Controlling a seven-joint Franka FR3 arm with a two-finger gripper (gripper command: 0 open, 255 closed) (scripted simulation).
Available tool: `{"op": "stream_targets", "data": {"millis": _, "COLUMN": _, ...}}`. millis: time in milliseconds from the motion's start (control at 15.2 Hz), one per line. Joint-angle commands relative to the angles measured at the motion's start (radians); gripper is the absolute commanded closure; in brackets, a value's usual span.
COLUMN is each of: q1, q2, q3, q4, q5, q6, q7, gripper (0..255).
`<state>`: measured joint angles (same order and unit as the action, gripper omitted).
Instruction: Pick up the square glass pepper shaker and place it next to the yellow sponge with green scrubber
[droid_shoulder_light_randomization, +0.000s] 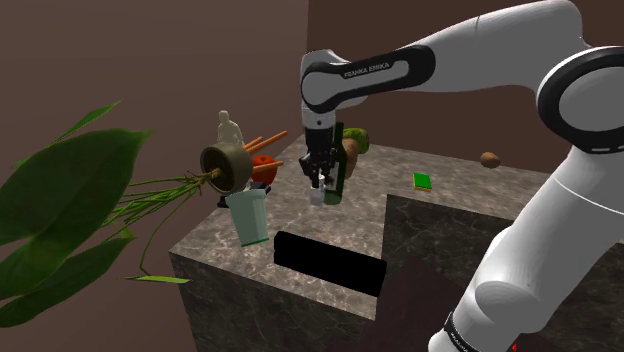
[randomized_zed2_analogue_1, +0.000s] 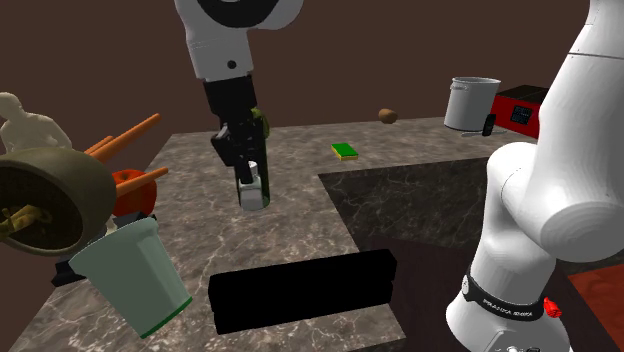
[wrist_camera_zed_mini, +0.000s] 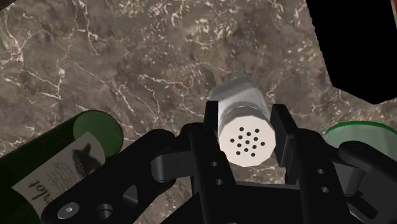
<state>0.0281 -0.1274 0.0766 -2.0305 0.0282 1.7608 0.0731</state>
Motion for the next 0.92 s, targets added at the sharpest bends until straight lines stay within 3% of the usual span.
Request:
{"op": "stream_targets", "data": {"millis": 0, "q1": -0.001, "q2": -0.004, "q3": -0.001, "q4": 0.027, "q5": 0.000, "q6": -0.031, "q7": -0.001, "gripper": 255}}
{"op": "stream_targets", "data": {"millis": 330, "q1": -0.001, "q2": -0.008, "q3": -0.002, "q4": 0.079, "q5": 0.000, "q6": -0.088, "q7": 0.000, "gripper": 255}}
{"op": "stream_targets", "data": {"millis": 858, "q1": -0.080, "q2": -0.136, "q3": -0.109, "q4": -0.054, "q5": -0.046, "q6": -0.083, "q7": -0.176, "gripper": 255}}
